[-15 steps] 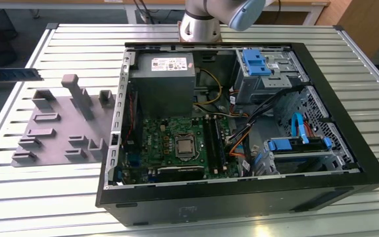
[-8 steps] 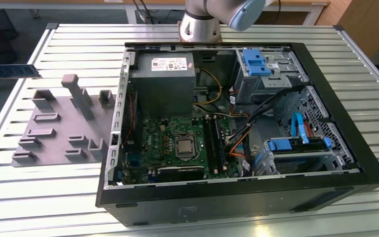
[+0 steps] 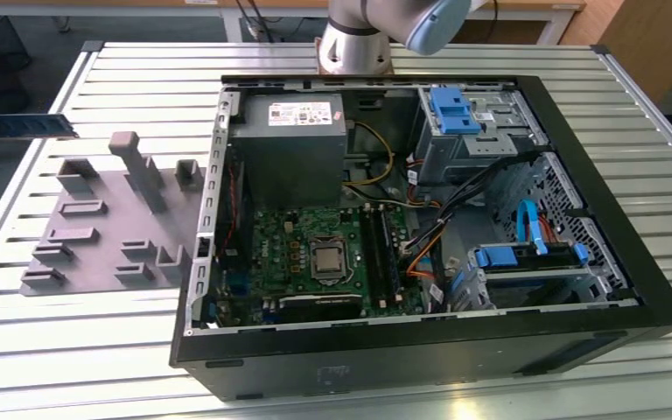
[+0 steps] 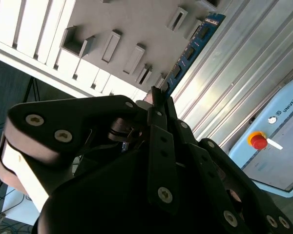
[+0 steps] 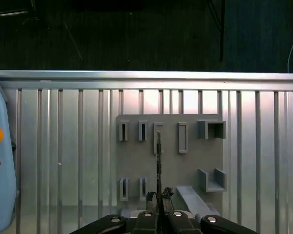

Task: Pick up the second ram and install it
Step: 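Pick up the second ram and move it above second insertion slot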

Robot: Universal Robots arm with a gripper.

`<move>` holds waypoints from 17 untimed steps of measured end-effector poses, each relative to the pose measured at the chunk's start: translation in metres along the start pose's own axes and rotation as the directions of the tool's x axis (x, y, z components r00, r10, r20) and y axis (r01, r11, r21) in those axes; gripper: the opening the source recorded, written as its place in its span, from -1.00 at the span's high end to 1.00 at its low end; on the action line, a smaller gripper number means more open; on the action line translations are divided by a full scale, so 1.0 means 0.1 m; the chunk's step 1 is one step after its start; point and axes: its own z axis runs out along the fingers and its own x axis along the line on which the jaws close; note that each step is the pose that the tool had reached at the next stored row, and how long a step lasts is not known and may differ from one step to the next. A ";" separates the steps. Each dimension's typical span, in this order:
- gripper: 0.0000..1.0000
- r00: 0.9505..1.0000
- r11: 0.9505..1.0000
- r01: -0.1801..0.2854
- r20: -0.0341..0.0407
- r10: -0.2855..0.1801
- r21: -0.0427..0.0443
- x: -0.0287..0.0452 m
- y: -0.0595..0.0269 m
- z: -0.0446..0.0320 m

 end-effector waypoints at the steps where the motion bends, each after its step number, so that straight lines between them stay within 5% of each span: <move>1: 0.72 1.000 1.000 0.000 0.000 0.000 0.000 0.000 -0.013 0.000; 17: 0.72 1.000 1.000 0.000 0.000 0.000 0.000 -0.003 -0.241 -0.002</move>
